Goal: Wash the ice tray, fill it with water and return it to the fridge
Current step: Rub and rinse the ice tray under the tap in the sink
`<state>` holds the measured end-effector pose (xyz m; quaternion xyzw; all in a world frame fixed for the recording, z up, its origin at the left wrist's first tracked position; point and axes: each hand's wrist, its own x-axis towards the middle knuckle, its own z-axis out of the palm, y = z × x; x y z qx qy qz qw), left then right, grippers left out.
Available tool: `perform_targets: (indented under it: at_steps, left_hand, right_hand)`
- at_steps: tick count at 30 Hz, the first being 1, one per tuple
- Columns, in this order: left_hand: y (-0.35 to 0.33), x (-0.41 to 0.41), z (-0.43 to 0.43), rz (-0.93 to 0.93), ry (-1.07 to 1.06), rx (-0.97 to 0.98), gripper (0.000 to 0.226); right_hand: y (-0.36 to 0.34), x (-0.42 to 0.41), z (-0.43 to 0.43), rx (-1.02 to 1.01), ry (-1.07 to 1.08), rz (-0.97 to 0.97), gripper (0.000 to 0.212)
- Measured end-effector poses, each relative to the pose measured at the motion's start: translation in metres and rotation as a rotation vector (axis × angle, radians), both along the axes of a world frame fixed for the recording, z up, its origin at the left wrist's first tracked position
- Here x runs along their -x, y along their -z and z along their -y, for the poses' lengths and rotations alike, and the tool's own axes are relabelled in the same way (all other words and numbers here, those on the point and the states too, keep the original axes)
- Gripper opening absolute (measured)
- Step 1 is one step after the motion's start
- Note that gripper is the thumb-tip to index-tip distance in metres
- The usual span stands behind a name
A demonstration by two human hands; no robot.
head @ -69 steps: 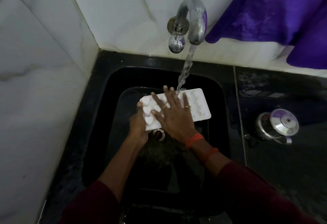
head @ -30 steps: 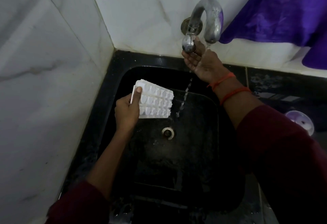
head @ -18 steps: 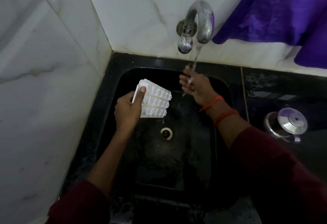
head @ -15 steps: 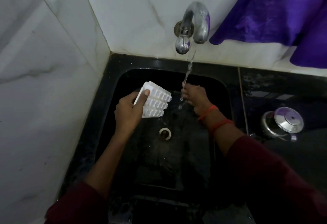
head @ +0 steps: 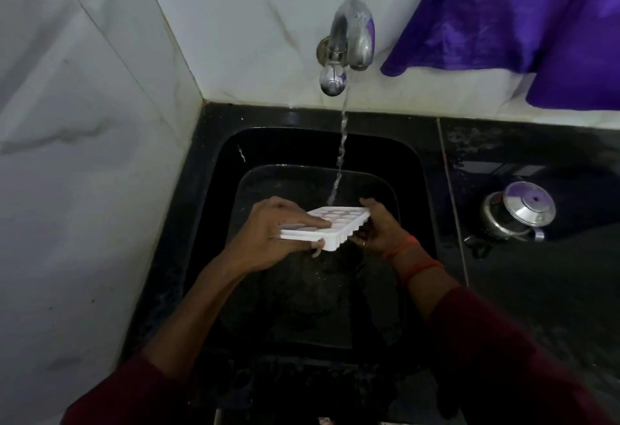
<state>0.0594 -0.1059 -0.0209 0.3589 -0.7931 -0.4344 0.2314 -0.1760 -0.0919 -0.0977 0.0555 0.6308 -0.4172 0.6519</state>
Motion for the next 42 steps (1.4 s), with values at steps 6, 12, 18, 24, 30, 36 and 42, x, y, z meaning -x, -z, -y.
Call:
perform_targets:
  at_steps: [6,12,18,24,30,36,42]
  left_hand:
    - [0.019,-0.026,-0.004,-0.045,-0.12,-0.045,0.072]
    - [0.031,-0.037,-0.022,-0.21,-0.341,-0.564,0.088]
    - [0.043,-0.029,-0.03,-0.484,-0.43,-0.916,0.063]
    - [0.041,-0.011,-0.03,-0.51,-0.612,-0.827,0.035]
    - [0.046,-0.011,-0.029,-0.533,-0.609,-0.624,0.029]
    - [0.038,-0.002,-0.03,-0.637,-0.611,-0.59,0.034]
    - [0.025,0.011,-0.037,-0.653,-0.622,-0.557,0.038]
  right_hand:
    - [-0.003,0.007,-0.024,0.145,0.174,0.035,0.02]
    - [-0.012,0.012,-0.049,0.439,0.284,0.047,0.037]
    - [-0.01,0.015,-0.065,0.551,0.389,0.041,0.047]
    - [-0.018,0.01,-0.09,0.463,0.218,-0.438,0.036]
    - [-0.021,0.012,-0.108,0.494,0.115,-0.68,0.031]
    - [-0.028,0.022,-0.114,0.548,0.11,-0.747,0.031]
    - [-0.031,0.037,-0.117,0.542,0.07,-0.775,0.028]
